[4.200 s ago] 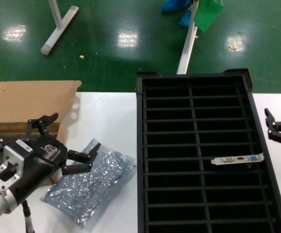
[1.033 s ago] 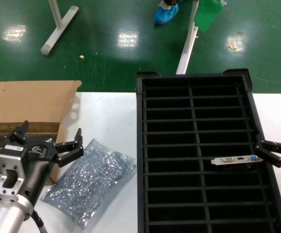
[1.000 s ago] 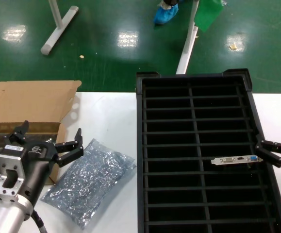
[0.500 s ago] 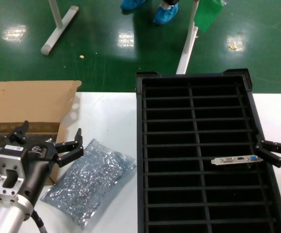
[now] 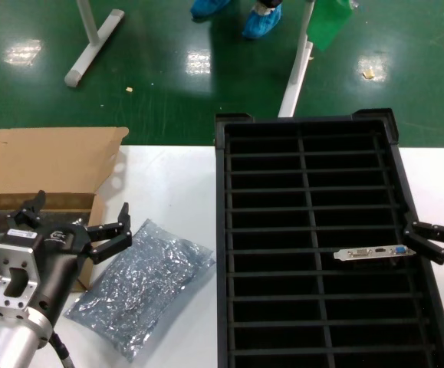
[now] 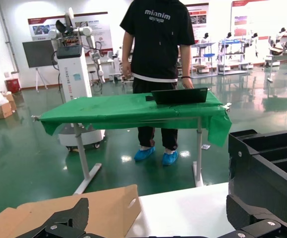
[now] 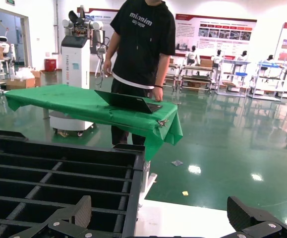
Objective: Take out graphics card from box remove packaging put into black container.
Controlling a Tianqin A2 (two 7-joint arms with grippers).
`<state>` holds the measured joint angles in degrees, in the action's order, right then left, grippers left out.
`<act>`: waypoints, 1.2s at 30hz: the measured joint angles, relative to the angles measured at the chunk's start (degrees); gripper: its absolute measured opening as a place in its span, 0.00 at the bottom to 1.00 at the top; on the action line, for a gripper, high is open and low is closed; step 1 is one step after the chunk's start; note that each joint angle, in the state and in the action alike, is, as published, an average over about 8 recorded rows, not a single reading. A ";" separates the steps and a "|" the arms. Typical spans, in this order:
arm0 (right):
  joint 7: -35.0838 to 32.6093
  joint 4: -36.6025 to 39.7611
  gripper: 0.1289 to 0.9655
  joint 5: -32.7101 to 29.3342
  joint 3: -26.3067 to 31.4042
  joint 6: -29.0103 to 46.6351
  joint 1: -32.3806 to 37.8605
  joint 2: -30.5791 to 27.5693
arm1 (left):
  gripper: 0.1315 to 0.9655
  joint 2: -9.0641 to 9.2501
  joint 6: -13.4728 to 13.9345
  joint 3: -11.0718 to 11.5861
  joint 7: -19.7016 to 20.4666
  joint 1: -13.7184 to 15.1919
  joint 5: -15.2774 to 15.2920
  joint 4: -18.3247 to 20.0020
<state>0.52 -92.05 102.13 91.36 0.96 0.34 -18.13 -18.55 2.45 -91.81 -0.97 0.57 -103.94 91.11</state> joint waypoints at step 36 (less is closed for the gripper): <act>0.00 0.00 1.00 0.00 0.00 0.00 0.00 0.00 | 1.00 0.00 0.00 0.00 0.00 0.00 0.00 0.00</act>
<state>0.52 -92.05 102.13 91.36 0.96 0.34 -18.13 -18.55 2.45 -91.81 -0.97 0.57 -103.94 91.11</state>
